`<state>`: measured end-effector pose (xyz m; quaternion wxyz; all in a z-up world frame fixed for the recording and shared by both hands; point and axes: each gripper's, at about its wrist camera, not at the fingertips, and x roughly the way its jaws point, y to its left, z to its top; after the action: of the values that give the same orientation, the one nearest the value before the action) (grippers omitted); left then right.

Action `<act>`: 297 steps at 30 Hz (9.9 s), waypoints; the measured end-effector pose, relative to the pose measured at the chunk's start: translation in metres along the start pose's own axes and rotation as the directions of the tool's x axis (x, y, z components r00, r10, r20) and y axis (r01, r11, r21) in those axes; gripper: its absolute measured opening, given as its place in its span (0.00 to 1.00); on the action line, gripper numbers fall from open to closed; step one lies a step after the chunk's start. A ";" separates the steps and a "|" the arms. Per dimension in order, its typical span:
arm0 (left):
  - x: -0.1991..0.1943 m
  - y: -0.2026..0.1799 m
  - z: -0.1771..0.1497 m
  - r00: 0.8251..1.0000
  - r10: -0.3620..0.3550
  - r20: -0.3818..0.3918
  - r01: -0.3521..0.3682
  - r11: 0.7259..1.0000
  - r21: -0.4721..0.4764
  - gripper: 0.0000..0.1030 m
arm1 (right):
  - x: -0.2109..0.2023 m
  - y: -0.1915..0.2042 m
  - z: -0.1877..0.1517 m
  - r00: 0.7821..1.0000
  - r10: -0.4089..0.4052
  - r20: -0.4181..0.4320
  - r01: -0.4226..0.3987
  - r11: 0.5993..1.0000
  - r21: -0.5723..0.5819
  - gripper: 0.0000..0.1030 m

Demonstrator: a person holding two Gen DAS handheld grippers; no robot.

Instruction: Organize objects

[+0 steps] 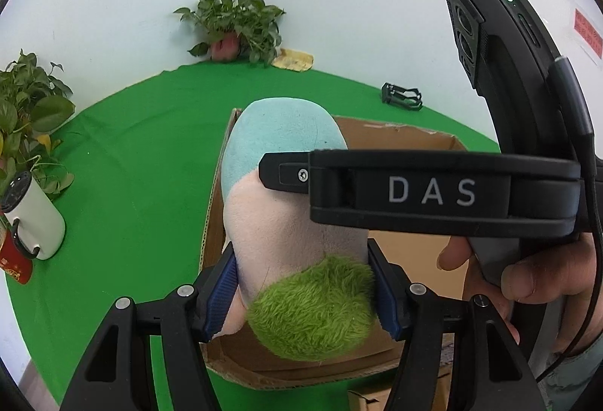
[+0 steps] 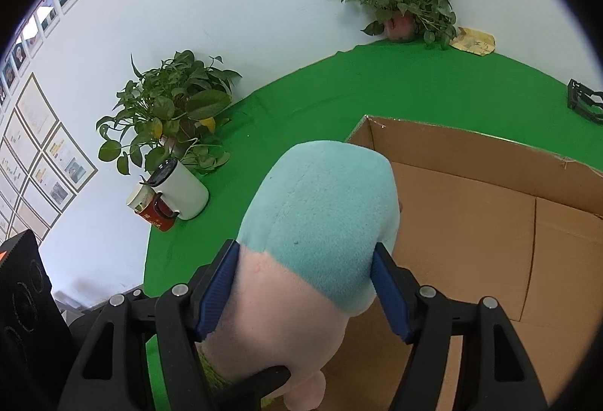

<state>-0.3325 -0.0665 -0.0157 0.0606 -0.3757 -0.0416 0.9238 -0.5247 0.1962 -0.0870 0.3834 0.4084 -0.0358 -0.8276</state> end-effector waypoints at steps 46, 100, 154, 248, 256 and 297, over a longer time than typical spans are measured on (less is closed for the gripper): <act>-0.178 -0.055 -0.128 0.960 0.140 0.243 -0.144 0.990 -0.001 1.00 | -0.200 0.046 -0.151 0.846 -0.504 0.172 0.497 0.864 0.086 0.99; -0.146 -0.045 -0.260 0.981 0.011 -0.193 -0.023 0.998 -0.058 0.81 | -0.148 0.119 -0.283 0.934 -0.347 -0.078 0.341 0.937 -0.080 0.81; -0.207 -0.089 -0.236 0.990 -0.103 -0.096 0.099 0.994 -0.044 0.12 | -0.178 0.122 -0.267 0.961 -0.274 0.037 0.274 0.962 -0.003 0.16; 0.016 -0.041 -0.079 0.984 0.066 -0.165 -0.069 0.998 -0.012 0.14 | -0.019 -0.076 -0.065 0.955 -0.155 -0.251 0.209 0.957 0.202 0.38; -0.062 -0.060 -0.084 0.969 0.214 0.121 -0.222 0.974 0.055 1.00 | -0.101 -0.055 -0.065 0.888 -0.458 -0.050 0.460 0.883 0.089 0.91; -0.144 -0.119 -0.162 0.997 -0.070 0.011 0.070 0.997 0.012 0.99 | -0.217 0.075 -0.262 0.965 -0.228 0.130 0.250 0.948 -0.196 1.00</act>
<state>-0.1080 0.0354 -0.0176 0.0949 -0.3684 -0.0500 0.9235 -0.2142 0.3544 -0.0925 0.3189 0.3225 0.0816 -0.8875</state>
